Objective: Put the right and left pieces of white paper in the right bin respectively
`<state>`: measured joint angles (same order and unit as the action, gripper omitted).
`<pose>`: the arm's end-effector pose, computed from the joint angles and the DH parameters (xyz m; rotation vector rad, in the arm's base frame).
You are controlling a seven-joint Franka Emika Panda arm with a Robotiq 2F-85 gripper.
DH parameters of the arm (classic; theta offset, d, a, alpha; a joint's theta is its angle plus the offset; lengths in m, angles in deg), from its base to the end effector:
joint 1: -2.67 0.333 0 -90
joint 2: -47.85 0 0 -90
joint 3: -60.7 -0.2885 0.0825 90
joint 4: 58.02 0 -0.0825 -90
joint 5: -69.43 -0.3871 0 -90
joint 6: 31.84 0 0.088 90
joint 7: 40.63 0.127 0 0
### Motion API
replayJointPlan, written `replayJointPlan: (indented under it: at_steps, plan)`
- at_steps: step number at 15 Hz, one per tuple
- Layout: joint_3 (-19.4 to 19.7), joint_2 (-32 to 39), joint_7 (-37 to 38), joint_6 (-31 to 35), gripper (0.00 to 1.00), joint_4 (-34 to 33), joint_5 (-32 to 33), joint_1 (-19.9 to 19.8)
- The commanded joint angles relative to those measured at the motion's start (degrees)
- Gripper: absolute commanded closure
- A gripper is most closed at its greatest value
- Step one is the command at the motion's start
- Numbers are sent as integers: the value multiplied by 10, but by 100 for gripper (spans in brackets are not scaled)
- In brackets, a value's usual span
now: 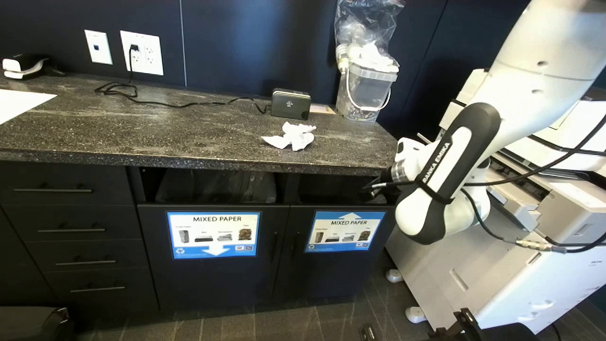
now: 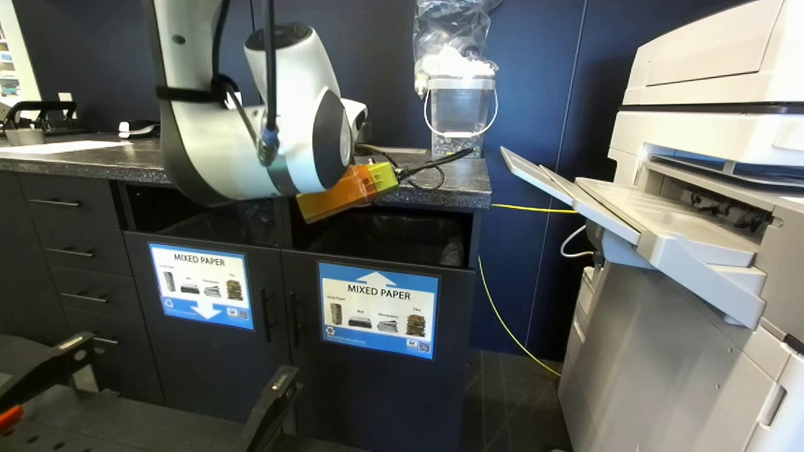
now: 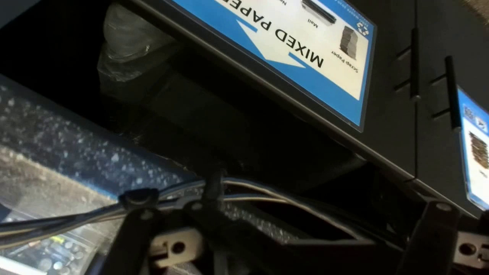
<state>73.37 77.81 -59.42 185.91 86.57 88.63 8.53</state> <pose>0.4799 -0.0166 0.1321 2.6578 0.8612 1.0466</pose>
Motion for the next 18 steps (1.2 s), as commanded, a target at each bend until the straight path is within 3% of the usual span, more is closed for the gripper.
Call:
replayJointPlan:
  at_steps: [1, 3, 7, 10, 13, 18]
  plan:
    - [-4, -126, 8, -160, 0, 0, 49, 18]
    - [-21, -170, 11, -253, 0, -31, 58, 24]
    - [-119, -217, -15, -431, 0, -126, 27, 5]
    - [-180, -206, -111, -558, 0, -233, -72, 2]
    - [-196, -174, -190, -680, 0, -351, -120, 5]
    - [-200, -101, -197, -814, 0, -517, -96, 2]
